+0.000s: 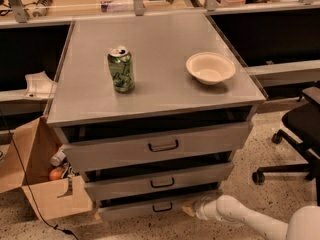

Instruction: Close bottom drawer

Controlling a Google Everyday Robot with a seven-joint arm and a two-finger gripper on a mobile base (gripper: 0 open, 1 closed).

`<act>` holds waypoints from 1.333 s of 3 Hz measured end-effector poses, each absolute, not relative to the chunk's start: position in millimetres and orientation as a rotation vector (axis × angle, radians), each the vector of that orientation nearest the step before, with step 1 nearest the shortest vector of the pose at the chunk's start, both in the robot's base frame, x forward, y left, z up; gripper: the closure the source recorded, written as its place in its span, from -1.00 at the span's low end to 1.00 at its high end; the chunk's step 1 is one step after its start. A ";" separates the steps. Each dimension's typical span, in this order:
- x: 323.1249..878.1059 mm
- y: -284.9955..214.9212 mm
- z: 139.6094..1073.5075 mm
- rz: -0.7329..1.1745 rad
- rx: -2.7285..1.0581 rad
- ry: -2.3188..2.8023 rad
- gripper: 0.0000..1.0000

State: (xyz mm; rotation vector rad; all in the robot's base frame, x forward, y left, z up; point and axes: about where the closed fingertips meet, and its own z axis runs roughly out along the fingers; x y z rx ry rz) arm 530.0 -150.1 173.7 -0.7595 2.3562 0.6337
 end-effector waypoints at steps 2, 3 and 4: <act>530.0 -150.0 173.7 0.634 -0.760 2.356 -0.16; 530.0 -150.0 173.7 0.634 -0.760 2.356 -0.63; 530.0 -149.9 173.6 0.634 -0.760 2.356 -1.00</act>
Offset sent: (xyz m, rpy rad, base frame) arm 0.0000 0.0000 0.0000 0.0000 0.0000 0.0000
